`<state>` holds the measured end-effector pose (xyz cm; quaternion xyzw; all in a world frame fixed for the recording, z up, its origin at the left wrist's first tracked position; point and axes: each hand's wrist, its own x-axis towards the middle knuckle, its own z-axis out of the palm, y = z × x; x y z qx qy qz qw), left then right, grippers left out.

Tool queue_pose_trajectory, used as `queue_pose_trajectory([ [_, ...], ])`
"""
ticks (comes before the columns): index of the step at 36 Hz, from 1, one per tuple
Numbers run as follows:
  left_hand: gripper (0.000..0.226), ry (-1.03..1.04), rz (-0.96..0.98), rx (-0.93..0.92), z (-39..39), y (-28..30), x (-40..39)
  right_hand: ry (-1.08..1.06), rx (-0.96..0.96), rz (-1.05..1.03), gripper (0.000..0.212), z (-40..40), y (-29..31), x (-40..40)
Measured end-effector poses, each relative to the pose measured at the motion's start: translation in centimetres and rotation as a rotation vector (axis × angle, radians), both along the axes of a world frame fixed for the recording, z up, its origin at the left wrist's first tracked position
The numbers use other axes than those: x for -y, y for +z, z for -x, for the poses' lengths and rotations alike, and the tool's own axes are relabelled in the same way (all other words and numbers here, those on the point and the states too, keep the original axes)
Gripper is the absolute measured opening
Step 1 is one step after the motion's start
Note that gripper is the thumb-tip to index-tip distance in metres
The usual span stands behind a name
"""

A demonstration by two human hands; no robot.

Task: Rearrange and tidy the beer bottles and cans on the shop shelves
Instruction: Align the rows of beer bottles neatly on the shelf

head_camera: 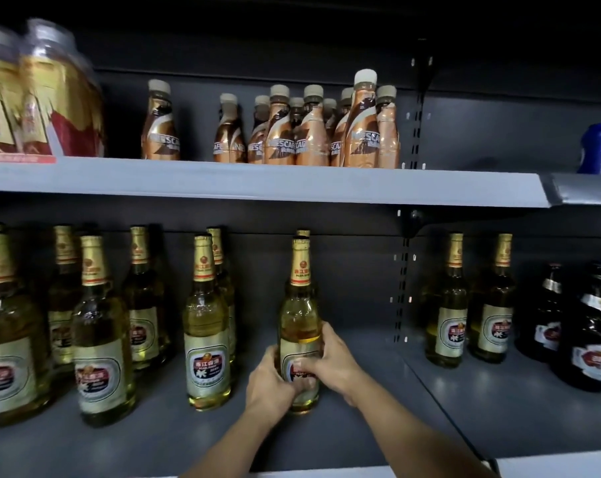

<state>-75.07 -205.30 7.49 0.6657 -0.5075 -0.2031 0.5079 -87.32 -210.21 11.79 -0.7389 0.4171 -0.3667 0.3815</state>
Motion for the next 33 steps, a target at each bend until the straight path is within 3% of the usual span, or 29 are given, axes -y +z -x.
queue_pose_trajectory([
  [10,0.08,-0.018,-0.006,0.029,0.5,-0.3,0.2,0.042,0.044,-0.091,0.072,0.0,0.2,0.3],
  [13,0.09,0.125,0.072,0.119,1.4,0.1,-0.4,0.077,0.053,-0.11,0.073,0.9,0.5,0.0],
  [16,0.062,0.331,0.391,0.208,3.1,1.0,-1.8,-0.085,0.122,-0.061,0.065,3.2,1.1,0.5],
  [19,0.044,0.274,0.553,0.196,5.5,1.7,-2.1,-0.395,0.219,0.055,0.048,6.8,1.4,2.1],
  [24,0.037,0.032,0.498,0.107,9.7,1.7,0.6,-0.788,0.109,0.123,0.039,13.5,2.1,4.5],
  [33,0.038,-0.053,0.205,0.19,14.5,1.7,7.5,-0.798,-0.186,0.165,0.043,20.1,3.5,10.1],
])
